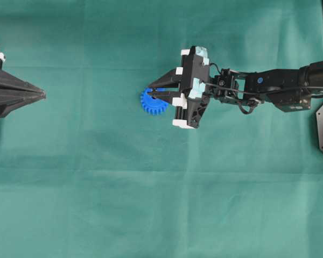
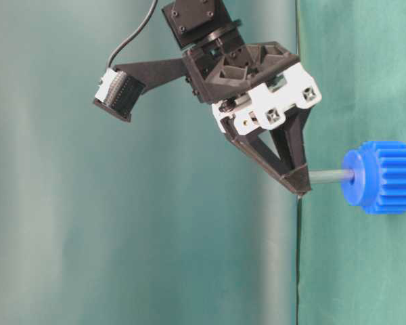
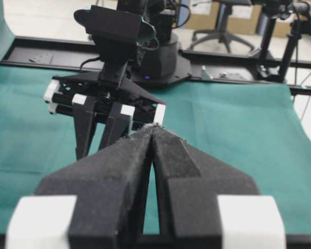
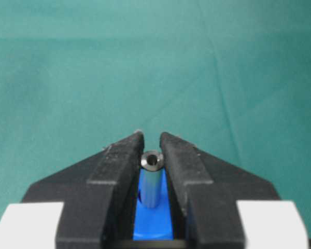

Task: Insert the shaft placed at a random location into the center hole of the small gear at another random location.
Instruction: 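Lower the shaft into the gear's center hole with the right gripper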

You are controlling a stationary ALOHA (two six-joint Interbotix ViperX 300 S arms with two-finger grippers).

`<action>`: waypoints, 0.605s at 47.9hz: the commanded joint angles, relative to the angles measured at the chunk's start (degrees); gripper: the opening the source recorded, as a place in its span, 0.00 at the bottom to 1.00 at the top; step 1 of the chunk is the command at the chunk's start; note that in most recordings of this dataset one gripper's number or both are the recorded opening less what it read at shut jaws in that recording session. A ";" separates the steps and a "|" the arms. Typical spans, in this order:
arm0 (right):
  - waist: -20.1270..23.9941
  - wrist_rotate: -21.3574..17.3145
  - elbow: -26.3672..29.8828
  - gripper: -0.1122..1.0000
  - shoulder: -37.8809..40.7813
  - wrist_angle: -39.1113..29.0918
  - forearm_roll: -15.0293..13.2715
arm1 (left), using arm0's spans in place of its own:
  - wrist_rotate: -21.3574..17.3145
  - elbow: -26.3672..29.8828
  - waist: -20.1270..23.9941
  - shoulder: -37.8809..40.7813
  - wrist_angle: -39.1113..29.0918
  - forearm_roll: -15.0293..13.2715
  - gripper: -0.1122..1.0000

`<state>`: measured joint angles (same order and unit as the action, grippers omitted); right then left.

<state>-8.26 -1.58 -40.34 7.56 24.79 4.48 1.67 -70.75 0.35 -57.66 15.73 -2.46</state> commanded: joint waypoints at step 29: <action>0.44 0.70 0.62 0.24 -4.31 -0.18 0.00 | -0.09 0.53 0.09 0.26 0.35 -0.09 0.10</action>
<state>-8.09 -0.88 -40.61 3.43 24.08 4.48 1.67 -70.75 0.35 -57.66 15.73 -2.46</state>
